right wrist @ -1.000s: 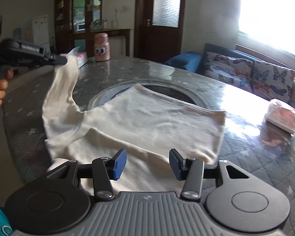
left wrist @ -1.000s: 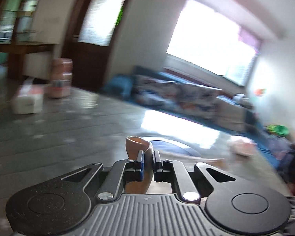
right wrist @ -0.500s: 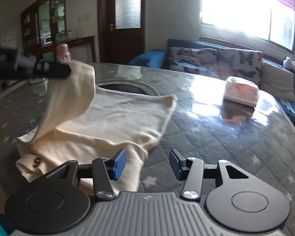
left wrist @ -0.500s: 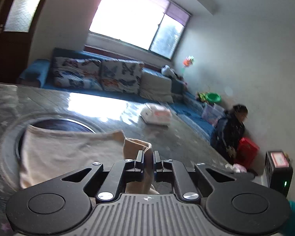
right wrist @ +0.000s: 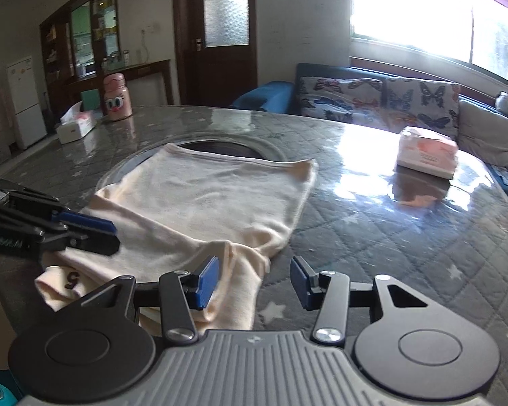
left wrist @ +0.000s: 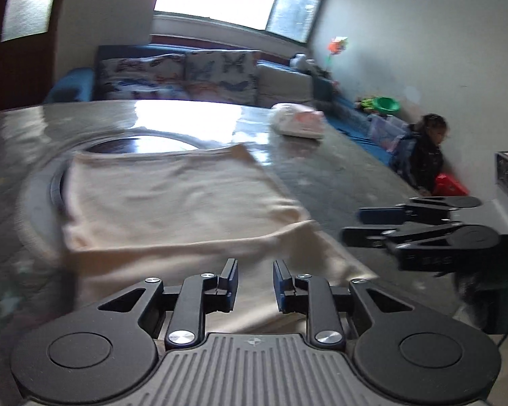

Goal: Fold clothes

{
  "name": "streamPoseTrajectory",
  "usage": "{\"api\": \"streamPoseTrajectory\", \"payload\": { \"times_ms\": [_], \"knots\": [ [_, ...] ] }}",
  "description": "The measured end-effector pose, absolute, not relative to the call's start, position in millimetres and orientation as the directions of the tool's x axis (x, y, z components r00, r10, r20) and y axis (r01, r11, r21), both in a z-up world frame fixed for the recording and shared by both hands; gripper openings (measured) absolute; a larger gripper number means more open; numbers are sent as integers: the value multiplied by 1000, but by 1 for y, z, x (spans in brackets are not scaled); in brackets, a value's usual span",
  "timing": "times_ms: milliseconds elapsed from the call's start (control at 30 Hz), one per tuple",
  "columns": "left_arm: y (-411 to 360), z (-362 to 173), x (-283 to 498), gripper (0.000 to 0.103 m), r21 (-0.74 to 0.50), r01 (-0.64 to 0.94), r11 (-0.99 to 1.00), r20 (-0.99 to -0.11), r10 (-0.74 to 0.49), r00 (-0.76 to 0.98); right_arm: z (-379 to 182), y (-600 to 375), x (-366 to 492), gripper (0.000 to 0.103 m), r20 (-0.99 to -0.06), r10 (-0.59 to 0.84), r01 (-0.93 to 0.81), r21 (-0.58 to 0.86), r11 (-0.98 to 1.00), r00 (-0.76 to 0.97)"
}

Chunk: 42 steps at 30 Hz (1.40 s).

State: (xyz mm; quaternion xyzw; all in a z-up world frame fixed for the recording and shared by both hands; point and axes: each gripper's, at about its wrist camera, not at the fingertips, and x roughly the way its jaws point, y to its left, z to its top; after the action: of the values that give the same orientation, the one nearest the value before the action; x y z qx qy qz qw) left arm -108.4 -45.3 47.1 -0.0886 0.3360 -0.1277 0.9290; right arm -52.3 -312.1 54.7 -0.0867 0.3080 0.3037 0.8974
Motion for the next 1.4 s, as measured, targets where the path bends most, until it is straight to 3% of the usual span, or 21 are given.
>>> {"api": "streamPoseTrajectory", "payload": {
  "times_ms": [67,167,567,767,1400],
  "knots": [
    [-26,42,-111,25,-244,121,962,-620,-251,744,53,-303,-50,38,-608,508,-616,38,787,611],
    [-6,35,-118,25,-229,71,971,-638,-205,742,53,-290,-49,37,-606,533,-644,45,764,590],
    [23,39,-125,22,-213,26,977,-639,-159,753,35,-267,-36,36,-658,527,-680,32,733,537],
    [9,49,-94,22,-237,99,966,-590,-224,775,40,-257,-37,37,-651,533,-698,7,717,541],
    [19,23,-79,16,-189,35,981,-626,-148,766,34,-252,-41,37,-660,520,-733,-70,677,543]
  ]
}}
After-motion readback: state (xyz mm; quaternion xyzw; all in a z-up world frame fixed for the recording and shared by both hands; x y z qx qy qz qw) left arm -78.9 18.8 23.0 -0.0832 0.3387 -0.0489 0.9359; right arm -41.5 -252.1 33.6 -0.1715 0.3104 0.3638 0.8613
